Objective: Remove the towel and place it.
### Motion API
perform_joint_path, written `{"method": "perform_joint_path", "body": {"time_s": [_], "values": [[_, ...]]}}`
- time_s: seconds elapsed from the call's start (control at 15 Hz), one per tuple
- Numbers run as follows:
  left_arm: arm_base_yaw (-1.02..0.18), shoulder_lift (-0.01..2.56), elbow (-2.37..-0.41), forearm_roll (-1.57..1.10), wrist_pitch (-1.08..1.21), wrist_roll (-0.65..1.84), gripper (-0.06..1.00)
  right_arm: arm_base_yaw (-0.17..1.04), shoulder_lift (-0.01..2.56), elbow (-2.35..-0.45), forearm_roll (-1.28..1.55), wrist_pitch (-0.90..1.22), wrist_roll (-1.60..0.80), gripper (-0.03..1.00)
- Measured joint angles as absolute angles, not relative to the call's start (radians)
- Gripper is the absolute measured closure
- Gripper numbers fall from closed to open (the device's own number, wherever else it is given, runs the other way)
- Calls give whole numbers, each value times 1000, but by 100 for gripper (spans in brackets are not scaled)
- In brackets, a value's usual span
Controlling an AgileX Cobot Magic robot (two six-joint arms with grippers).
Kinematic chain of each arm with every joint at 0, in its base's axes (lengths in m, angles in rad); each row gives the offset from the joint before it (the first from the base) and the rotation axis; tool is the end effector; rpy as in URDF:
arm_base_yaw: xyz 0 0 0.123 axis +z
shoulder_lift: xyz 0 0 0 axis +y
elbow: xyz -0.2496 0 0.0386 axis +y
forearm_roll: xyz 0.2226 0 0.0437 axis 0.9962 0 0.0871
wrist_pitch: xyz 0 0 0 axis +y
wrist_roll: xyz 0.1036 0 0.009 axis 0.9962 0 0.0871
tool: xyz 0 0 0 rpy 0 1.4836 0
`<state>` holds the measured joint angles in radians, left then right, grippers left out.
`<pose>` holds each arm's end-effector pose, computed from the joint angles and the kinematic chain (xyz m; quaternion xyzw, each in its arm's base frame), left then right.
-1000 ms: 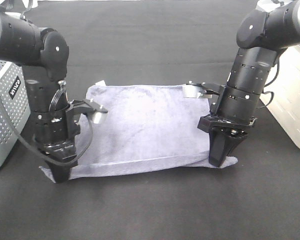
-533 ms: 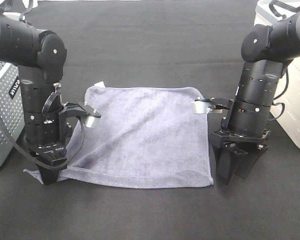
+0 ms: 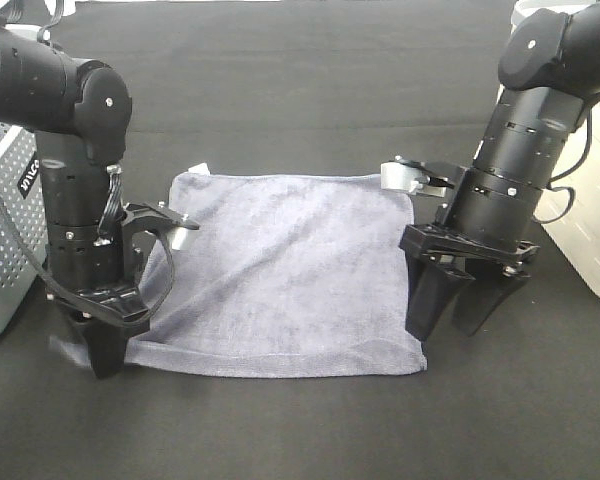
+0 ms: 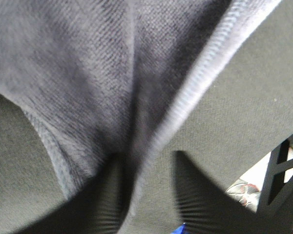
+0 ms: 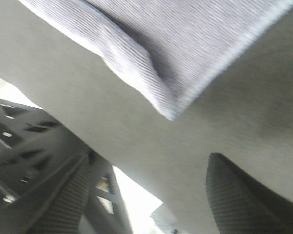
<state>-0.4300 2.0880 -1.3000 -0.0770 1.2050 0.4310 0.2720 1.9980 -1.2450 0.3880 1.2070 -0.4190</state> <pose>0.2795 -0.1364 0.0959 -0.3934 -0.9035 0.0332 0.1666 0.2833 0.1172 0.1203 0.2392 -0.9449 -0.1782 0.1349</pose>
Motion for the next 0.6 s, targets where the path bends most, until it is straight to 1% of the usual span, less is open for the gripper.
{"method": "perform_joint_path", "body": {"time_s": [0.07,0.2,0.33,0.6], "values": [[-430,2088,-1295,-78,1205,414,45,272,1998,-1245,396,1207,-412,31],[-434,2088,-1220,-84,1206,403,41,272,1998,-1245,401,1207,-393,31],[-444,2088,-1162,-89,1209,403,41,272,1979,-1245,401,1207,-385,31],[-445,2078,-1177,-89,1212,341,43,272,1871,-1245,407,1208,-385,31]]}}
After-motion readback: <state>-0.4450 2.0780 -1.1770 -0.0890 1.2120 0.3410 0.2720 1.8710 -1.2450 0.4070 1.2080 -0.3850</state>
